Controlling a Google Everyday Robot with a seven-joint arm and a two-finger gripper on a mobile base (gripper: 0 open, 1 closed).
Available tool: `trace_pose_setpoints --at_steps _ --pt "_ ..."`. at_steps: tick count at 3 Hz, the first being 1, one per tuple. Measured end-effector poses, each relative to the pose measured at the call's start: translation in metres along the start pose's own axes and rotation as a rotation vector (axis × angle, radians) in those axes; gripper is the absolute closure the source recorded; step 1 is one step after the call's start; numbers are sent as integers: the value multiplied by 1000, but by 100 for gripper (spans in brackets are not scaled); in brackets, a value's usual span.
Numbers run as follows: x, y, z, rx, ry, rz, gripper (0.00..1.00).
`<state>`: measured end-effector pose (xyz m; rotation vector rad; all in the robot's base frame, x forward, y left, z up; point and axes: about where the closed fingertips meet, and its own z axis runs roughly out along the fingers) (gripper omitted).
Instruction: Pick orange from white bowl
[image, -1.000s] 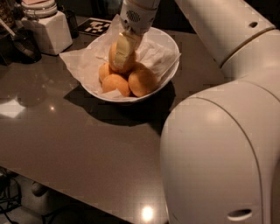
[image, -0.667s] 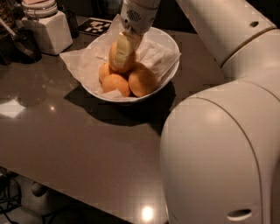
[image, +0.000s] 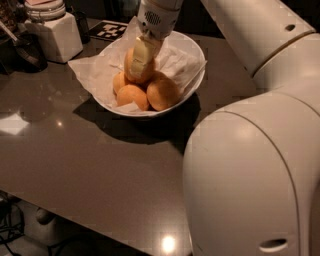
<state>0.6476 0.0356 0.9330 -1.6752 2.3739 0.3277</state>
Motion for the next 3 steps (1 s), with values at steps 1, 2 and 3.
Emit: trace_pose_setpoints --at_steps 1,2,3 --pt "-1 0 -2 0 0 0 35" --pt "4 -1 -11 18 -72 -8 37" --pt "4 8 -16 35 -120 -24 60"
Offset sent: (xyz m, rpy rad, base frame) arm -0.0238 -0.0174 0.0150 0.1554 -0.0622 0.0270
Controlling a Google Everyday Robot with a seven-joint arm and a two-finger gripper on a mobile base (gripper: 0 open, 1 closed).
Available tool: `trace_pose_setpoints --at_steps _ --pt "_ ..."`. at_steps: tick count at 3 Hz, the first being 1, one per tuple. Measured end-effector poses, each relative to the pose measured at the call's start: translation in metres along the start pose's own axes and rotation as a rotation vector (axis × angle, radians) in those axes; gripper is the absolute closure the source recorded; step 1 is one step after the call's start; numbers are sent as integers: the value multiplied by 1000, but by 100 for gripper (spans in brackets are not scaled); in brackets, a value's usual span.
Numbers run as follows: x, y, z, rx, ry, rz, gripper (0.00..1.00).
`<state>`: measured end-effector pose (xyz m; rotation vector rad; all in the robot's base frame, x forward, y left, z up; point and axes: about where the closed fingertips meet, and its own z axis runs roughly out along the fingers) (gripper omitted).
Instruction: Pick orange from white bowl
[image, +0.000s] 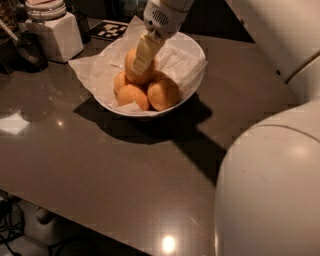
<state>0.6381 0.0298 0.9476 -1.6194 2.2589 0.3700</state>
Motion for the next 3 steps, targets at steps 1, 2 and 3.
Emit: trace_pose_setpoints --at_steps 1,2,3 --pt "3 6 0 -6 -17 3 84" --pt "-3 9 3 -34 -17 -14 100" --pt "-3 9 3 -34 -17 -14 100"
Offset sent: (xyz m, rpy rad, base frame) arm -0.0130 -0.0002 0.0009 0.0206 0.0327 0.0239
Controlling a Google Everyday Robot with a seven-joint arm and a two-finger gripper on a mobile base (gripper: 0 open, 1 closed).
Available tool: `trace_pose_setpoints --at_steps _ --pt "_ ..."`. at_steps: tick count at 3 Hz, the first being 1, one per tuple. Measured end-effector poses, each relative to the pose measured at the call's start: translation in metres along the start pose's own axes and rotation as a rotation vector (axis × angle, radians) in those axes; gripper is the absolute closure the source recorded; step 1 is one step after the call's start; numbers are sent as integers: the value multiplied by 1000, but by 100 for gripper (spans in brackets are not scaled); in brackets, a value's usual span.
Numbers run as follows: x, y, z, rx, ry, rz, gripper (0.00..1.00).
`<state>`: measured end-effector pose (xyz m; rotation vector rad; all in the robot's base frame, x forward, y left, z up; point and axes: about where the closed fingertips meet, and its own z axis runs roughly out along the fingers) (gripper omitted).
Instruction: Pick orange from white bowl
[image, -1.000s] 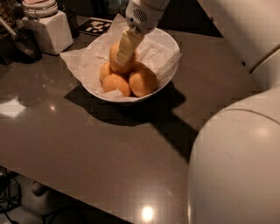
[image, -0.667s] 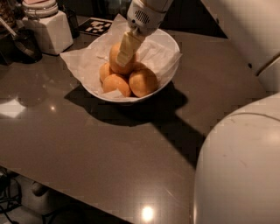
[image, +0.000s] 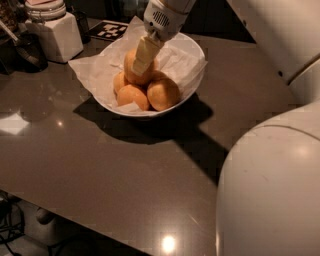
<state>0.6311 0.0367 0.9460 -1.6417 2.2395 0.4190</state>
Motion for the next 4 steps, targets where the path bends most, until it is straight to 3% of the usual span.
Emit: trace_pose_setpoints --at_steps 2,3,4 --pt "0 0 0 0 0 0 59" --pt "0 0 0 0 0 0 27" --pt "0 0 0 0 0 0 5"
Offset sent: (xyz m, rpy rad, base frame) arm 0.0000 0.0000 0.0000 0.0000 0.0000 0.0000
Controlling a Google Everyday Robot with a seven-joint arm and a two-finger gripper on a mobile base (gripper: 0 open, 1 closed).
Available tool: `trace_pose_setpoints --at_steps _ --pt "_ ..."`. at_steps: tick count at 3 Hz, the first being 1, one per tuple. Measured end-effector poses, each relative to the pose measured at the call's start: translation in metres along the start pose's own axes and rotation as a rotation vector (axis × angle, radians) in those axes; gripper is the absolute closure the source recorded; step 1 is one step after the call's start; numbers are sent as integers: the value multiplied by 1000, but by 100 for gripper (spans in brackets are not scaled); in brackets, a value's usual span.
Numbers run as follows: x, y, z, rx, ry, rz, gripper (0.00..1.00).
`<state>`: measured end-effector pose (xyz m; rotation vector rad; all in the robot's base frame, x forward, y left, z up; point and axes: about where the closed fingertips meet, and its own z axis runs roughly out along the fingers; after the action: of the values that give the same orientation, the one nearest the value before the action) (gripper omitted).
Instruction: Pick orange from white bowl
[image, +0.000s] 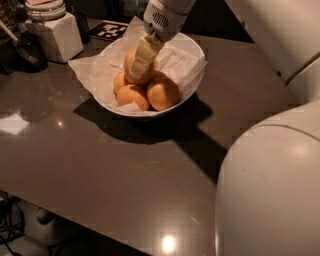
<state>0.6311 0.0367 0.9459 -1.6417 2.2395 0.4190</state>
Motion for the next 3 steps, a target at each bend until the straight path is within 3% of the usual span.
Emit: trace_pose_setpoints --at_steps 1,3 --pt "0 0 0 0 0 0 0" --pt "-1 -1 2 4 -9 14 0"
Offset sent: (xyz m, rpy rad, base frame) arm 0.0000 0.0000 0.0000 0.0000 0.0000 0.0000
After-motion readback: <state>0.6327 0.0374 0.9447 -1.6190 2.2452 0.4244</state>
